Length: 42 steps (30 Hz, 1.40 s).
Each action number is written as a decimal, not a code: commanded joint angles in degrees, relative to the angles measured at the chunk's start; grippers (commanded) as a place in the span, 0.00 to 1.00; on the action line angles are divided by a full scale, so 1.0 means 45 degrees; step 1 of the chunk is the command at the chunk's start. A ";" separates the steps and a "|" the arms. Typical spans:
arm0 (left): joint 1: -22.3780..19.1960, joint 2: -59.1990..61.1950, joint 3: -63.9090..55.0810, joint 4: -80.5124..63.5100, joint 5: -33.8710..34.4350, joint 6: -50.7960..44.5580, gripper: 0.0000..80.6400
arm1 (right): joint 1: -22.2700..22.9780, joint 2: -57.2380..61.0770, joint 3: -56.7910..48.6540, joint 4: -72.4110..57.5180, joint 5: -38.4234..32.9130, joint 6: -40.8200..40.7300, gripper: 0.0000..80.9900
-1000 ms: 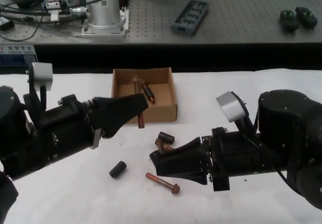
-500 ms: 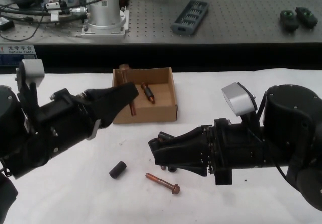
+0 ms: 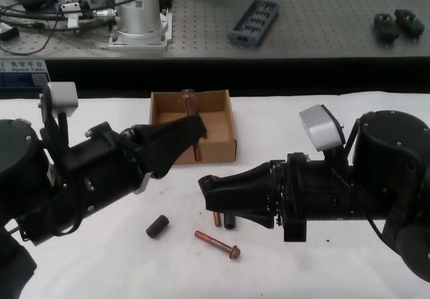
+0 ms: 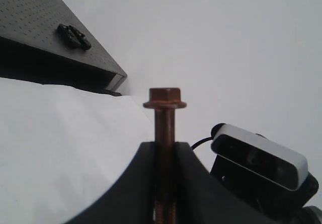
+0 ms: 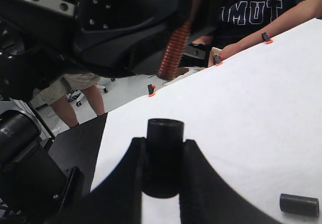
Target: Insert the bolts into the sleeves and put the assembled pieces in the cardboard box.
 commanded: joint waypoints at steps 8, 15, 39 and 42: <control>-0.0050 -0.0002 -0.0063 -0.0687 -0.0685 0.0512 0.01 | 0.0018 -0.0190 -0.0004 -0.1057 0.1184 0.0765 0.05; -0.0050 -0.0002 -0.0063 -0.0576 -0.0548 0.0523 0.01 | 0.0018 -0.0190 0.0027 -0.1055 0.1339 0.1290 0.05; -0.0050 -0.0002 -0.0063 0.0220 0.0087 0.1101 0.01 | 0.0018 -0.0190 0.0026 -0.0888 -0.0025 0.1633 0.05; -0.0050 -0.0002 -0.0063 0.0220 0.0087 0.1101 0.01 | 0.0018 -0.0190 0.0026 -0.1006 -0.0025 0.1633 0.05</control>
